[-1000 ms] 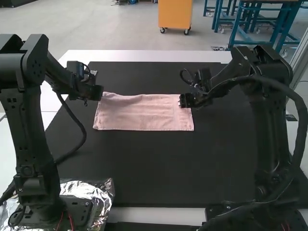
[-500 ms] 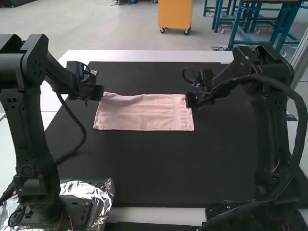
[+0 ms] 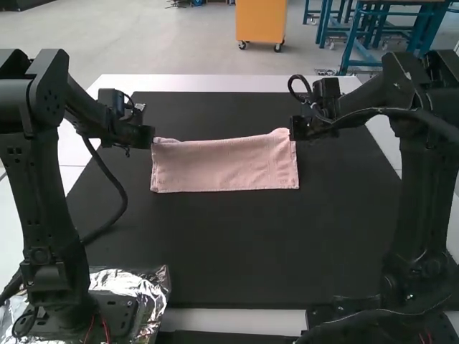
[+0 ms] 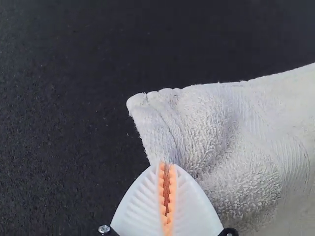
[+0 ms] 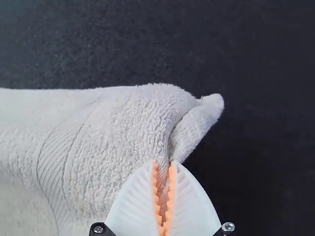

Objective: Fold the towel.

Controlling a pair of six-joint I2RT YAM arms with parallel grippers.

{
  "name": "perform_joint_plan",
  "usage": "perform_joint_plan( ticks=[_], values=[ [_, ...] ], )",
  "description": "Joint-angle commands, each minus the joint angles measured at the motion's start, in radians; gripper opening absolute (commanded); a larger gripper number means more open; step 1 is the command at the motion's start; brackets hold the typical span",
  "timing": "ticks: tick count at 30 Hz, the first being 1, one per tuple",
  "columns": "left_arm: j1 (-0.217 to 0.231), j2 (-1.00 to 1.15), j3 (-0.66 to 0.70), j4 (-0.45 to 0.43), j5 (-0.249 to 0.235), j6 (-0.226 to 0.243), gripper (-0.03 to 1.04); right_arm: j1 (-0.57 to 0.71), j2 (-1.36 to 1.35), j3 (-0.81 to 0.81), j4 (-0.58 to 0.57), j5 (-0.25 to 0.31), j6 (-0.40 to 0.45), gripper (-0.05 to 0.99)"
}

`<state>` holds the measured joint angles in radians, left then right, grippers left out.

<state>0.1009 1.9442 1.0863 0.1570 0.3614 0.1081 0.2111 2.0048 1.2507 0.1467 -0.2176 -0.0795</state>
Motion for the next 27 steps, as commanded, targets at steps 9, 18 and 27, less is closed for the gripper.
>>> perform_joint_plan(
  ticks=[9, 18, 27],
  values=[
    [0.01, -0.159, -0.062, -0.017, 0.021, 0.002, 0.03, -0.029, -0.155, -0.165, -0.007, -0.052, 0.007, -0.03],
    [0.008, -0.249, -0.189, -0.022, 0.013, 0.001, 0.03, -0.029, -0.233, -0.297, -0.001, -0.074, 0.007, -0.03],
    [0.008, -0.311, -0.328, 0.018, 0.008, 0.001, 0.03, -0.029, -0.244, -0.415, 0.051, -0.083, 0.007, -0.03]
  ],
)
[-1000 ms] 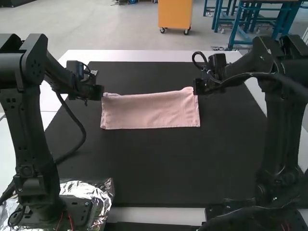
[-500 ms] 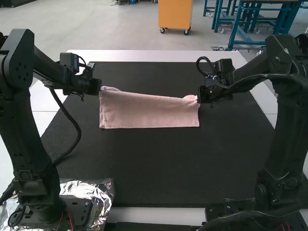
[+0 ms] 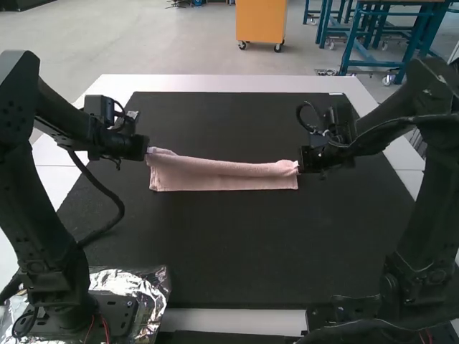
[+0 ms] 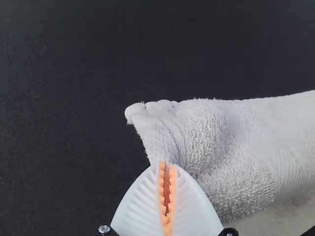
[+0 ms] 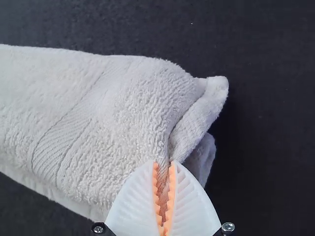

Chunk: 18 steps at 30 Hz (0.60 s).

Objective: Fold the towel.

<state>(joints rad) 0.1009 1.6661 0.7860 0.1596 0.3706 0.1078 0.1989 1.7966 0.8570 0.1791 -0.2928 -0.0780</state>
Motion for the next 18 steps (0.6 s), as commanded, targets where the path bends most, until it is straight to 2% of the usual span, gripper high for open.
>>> perform_joint_plan(
  ticks=[1, 9, 12, 13, 15, 16, 17, 18],
  values=[
    [0.01, -0.035, -0.045, 0.026, -0.002, 0.0, 0.03, -0.016, -0.032, -0.036, 0.034, -0.008, 0.007, -0.03],
    [-0.003, -0.034, -0.177, 0.113, -0.016, -0.005, 0.03, -0.012, 0.018, -0.122, 0.132, -0.003, 0.014, -0.03],
    [-0.017, -0.032, -0.228, 0.172, -0.027, -0.02, 0.03, -0.012, 0.04, -0.131, 0.151, 0.006, 0.012, -0.02],
    [-0.023, -0.031, -0.243, 0.201, -0.029, -0.03, 0.03, -0.015, 0.041, -0.128, 0.152, 0.012, 0.014, 0.02],
    [-0.032, -0.031, -0.264, 0.27, -0.045, -0.051, 0.05, -0.018, 0.04, -0.121, 0.154, 0.015, 0.03, 0.26],
    [-0.036, -0.031, -0.264, 0.271, -0.045, -0.059, 0.13, -0.016, 0.038, -0.115, 0.152, 0.017, 0.037, 0.41],
    [-0.041, -0.032, -0.26, 0.271, -0.045, -0.059, 0.27, -0.018, 0.032, -0.101, 0.149, 0.018, 0.038, 0.54],
    [-0.046, -0.034, -0.254, 0.27, -0.045, -0.059, 0.48, -0.016, 0.021, -0.087, 0.135, 0.02, 0.038, 0.65]
  ],
)
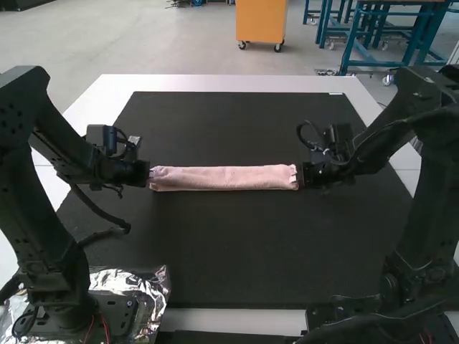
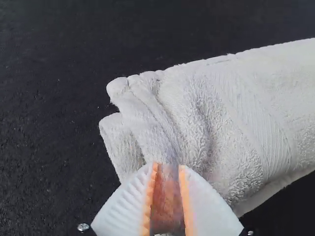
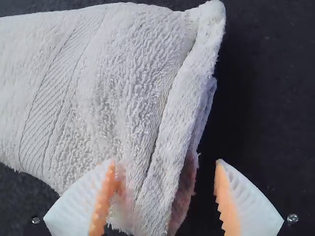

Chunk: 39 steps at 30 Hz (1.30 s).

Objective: Fold the towel.

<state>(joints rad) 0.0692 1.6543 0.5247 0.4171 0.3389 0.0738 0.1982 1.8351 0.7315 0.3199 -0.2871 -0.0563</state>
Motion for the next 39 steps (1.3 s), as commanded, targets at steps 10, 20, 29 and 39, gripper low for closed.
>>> perform_joint_plan(
  ticks=[10, 20, 29, 39],
  values=[
    [-0.016, -0.059, 0.084, -0.003, -0.006, -0.083, 0.98, 0.0, -0.066, 0.105, -0.05, 0.012, 0.039, 0.9],
    [-0.02, -0.088, 0.095, -0.003, -0.008, -0.106, 0.97, 0.03, -0.002, 0.088, -0.038, 0.016, 0.032, 0.9],
    [-0.02, -0.111, 0.093, -0.009, -0.008, -0.109, 0.97, 0.047, 0.059, 0.094, -0.001, 0.029, 0.035, 0.9],
    [-0.02, -0.14, 0.09, -0.005, -0.008, -0.123, 0.97, 0.049, 0.162, 0.042, 0.084, 0.006, 0.016, -0.02]
  ],
)
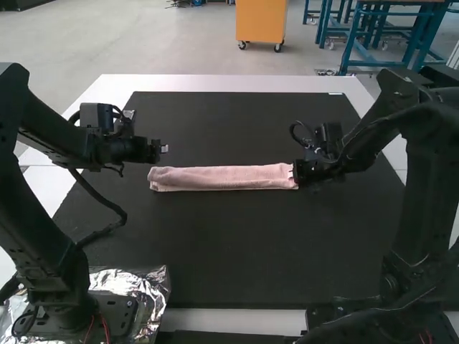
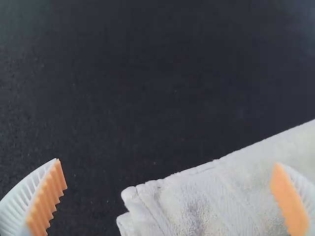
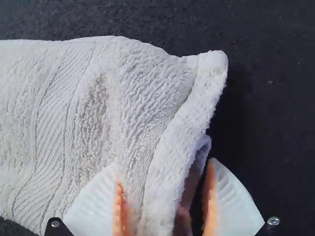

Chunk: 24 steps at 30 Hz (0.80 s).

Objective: Fold the towel.

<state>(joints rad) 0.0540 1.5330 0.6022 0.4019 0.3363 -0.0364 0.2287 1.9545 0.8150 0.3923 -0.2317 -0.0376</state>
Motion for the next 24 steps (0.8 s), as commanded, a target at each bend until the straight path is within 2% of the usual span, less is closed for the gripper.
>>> perform_joint_plan(
  ticks=[1, 6, 12, 16, 21, 24],
  values=[
    [-0.005, -0.019, 0.015, 0.012, -0.005, -0.013, 0.97, 0.014, 0.041, -0.05, 0.019, -0.051, 0.001, -0.03],
    [0.0, -0.017, 0.019, 0.018, -0.006, -0.011, 0.97, -0.025, -0.088, -0.059, 0.003, -0.072, 0.015, -0.03],
    [0.001, -0.019, 0.038, 0.035, -0.008, -0.013, 0.97, -0.071, -0.273, -0.019, -0.099, -0.097, 0.019, -0.03],
    [0.001, -0.019, 0.044, 0.052, -0.023, -0.019, 0.97, -0.012, -0.282, 0.026, -0.135, -0.116, 0.036, -0.03],
    [0.003, -0.022, 0.042, 0.064, -0.065, -0.022, 0.97, 0.118, -0.236, 0.052, -0.127, -0.1, 0.05, -0.03],
    [0.027, -0.028, 0.036, 0.066, -0.079, -0.025, 0.97, 0.189, -0.198, 0.076, -0.109, -0.087, 0.054, -0.03]
  ],
)
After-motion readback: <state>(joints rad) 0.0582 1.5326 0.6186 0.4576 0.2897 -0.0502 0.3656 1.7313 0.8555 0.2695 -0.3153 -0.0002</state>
